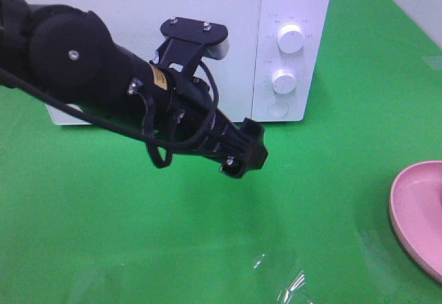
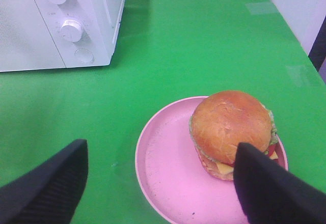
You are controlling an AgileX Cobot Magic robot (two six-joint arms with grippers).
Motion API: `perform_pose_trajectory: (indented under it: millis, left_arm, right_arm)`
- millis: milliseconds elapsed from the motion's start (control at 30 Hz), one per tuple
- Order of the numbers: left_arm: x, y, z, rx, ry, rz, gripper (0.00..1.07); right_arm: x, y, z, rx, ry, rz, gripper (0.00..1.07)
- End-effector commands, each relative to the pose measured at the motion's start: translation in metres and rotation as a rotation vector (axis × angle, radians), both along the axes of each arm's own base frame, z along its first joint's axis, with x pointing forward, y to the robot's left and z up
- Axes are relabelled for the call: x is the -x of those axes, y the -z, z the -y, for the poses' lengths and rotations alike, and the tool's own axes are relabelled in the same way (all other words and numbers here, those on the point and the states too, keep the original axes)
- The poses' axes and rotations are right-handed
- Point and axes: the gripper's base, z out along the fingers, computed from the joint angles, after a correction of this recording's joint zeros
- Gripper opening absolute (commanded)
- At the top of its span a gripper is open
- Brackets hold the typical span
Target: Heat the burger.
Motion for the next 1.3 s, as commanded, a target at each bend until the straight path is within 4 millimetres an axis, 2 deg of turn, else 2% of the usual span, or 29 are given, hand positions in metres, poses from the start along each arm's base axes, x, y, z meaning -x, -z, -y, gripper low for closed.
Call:
perform_pose_trajectory:
  millis: [33, 100, 133, 167, 267, 333, 367, 400, 500, 567, 600, 633, 667, 700, 733, 767, 800, 833, 867, 900, 967, 1067, 1100, 1167, 1200, 1233, 1267, 1300]
  left_arm:
    - [0.012, -0.008, -0.008, -0.061, 0.044, -0.058, 0.95]
    - [0.02, -0.019, -0.023, -0.119, 0.037, -0.143, 0.95]
    - [0.02, -0.019, -0.023, -0.119, 0.037, -0.143, 0.95]
    - [0.018, -0.023, -0.035, -0.134, -0.013, -0.199, 0.95]
    - [0.016, -0.025, -0.043, -0.147, -0.043, -0.228, 0.95]
    - [0.007, -0.032, -0.076, -0.192, -0.133, -0.324, 0.95]
    - [0.007, -0.032, -0.076, -0.192, -0.133, -0.324, 0.95]
    - [0.002, -0.037, -0.095, -0.209, -0.181, -0.367, 0.95]
    - [0.001, -0.04, -0.105, -0.215, -0.205, -0.386, 0.95]
    - [-0.005, -0.051, -0.14, -0.215, -0.318, -0.444, 0.95]
    - [-0.005, -0.051, -0.14, -0.215, -0.318, -0.444, 0.95]
    - [-0.006, -0.058, -0.16, -0.213, -0.376, -0.467, 0.95]
    - [-0.006, -0.058, -0.16, -0.213, -0.376, -0.467, 0.95]
    - [-0.005, -0.065, -0.177, -0.212, -0.427, -0.472, 0.95]
    - [-0.003, -0.07, -0.187, -0.215, -0.452, -0.469, 0.95]
    - [-0.003, -0.07, -0.187, -0.215, -0.452, -0.469, 0.95]
    - [0.001, -0.078, -0.202, -0.223, -0.495, -0.456, 0.95]
    - [0.001, -0.078, -0.202, -0.223, -0.495, -0.456, 0.95]
    - [0.008, -0.088, -0.217, -0.23, -0.541, -0.435, 0.95]
    - [0.008, -0.088, -0.217, -0.23, -0.541, -0.435, 0.95]
    - [0.021, -0.103, -0.236, -0.235, -0.604, -0.389, 0.95]
    - [0.031, -0.113, -0.245, -0.226, -0.645, -0.362, 0.95]
    - [0.043, -0.12, -0.253, -0.206, -0.686, -0.325, 0.95]
    - [0.049, -0.122, -0.256, -0.199, -0.7, -0.309, 0.95]
    - [0.065, -0.122, -0.263, -0.193, -0.733, -0.274, 0.95]
    - [0.065, -0.122, -0.263, -0.193, -0.733, -0.274, 0.95]
    - [0.082, -0.118, -0.267, -0.203, -0.757, -0.251, 0.95]
    - [0.082, -0.118, -0.267, -0.203, -0.757, -0.251, 0.95]
  right_arm:
    - [0.004, 0.0, 0.0, 0.0, 0.004, 0.033, 0.75]
    - [0.004, 0.0, 0.0, 0.0, 0.004, 0.033, 0.75]
    - [0.004, 0.0, 0.0, 0.0, 0.004, 0.033, 0.75]
    - [0.004, 0.0, 0.0, 0.0, 0.004, 0.033, 0.75]
    - [0.004, 0.0, 0.0, 0.0, 0.004, 0.033, 0.75]
    - [0.004, 0.0, 0.0, 0.0, 0.004, 0.033, 0.75]
    - [0.004, 0.0, 0.0, 0.0, 0.004, 0.033, 0.75]
    - [0.004, 0.0, 0.0, 0.0, 0.004, 0.033, 0.75]
    - [0.004, 0.0, 0.0, 0.0, 0.004, 0.033, 0.75]
    - [0.004, 0.0, 0.0, 0.0, 0.004, 0.033, 0.75]
    - [0.004, 0.0, 0.0, 0.0, 0.004, 0.033, 0.75]
    - [0.004, 0.0, 0.0, 0.0, 0.004, 0.033, 0.75]
    - [0.004, 0.0, 0.0, 0.0, 0.004, 0.033, 0.75]
    - [0.004, 0.0, 0.0, 0.0, 0.004, 0.033, 0.75]
    - [0.004, 0.0, 0.0, 0.0, 0.004, 0.033, 0.75]
    - [0.004, 0.0, 0.0, 0.0, 0.004, 0.033, 0.75]
    - [0.004, 0.0, 0.0, 0.0, 0.004, 0.033, 0.75]
    - [0.004, 0.0, 0.0, 0.0, 0.004, 0.033, 0.75]
    - [0.004, 0.0, 0.0, 0.0, 0.004, 0.033, 0.75]
    - [0.004, 0.0, 0.0, 0.0, 0.004, 0.033, 0.75]
    - [0.004, 0.0, 0.0, 0.0, 0.004, 0.033, 0.75]
    - [0.004, 0.0, 0.0, 0.0, 0.004, 0.033, 0.75]
    - [0.004, 0.0, 0.0, 0.0, 0.004, 0.033, 0.75]
    - [0.004, 0.0, 0.0, 0.0, 0.004, 0.033, 0.75]
    - [0.004, 0.0, 0.0, 0.0, 0.004, 0.033, 0.75]
    - [0.004, 0.0, 0.0, 0.0, 0.004, 0.033, 0.75]
    - [0.004, 0.0, 0.0, 0.0, 0.004, 0.033, 0.75]
    - [0.004, 0.0, 0.0, 0.0, 0.004, 0.033, 0.75]
